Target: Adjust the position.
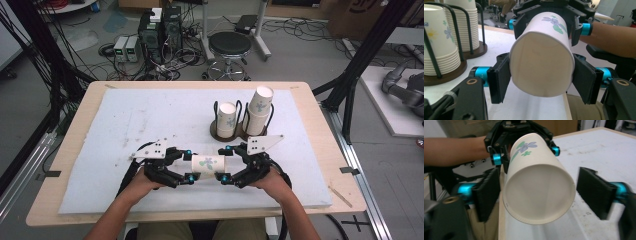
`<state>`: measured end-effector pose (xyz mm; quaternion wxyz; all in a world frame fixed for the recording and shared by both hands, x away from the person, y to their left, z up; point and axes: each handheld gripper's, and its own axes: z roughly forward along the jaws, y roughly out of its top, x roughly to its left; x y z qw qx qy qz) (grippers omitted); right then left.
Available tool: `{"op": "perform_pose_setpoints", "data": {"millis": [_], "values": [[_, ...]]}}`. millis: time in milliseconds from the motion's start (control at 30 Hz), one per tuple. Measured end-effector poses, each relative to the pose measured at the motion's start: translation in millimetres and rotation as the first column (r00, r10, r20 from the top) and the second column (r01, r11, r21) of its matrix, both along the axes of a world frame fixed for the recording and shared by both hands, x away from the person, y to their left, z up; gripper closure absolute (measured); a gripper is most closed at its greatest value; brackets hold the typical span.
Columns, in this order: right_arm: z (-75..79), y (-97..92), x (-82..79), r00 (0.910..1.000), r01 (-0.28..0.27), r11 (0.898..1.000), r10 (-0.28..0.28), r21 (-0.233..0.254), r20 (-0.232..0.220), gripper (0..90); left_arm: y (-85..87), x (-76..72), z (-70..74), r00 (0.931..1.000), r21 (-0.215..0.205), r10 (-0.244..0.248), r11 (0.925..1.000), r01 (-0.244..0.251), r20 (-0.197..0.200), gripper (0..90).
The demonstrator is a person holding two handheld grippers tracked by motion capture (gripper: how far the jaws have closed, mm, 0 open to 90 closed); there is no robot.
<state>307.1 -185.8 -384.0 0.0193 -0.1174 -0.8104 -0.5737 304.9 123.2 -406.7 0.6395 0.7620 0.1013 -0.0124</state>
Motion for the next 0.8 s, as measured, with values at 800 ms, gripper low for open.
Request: {"op": "perform_pose_setpoints", "data": {"millis": [800], "values": [[19.2,16.9,2.6,0.9959,0.023,0.967,0.0,-0.254,0.09,19.4,-7.0,7.5,51.8,0.9986,0.451,0.004,0.8921,-0.027,0.052,36.6]]}}
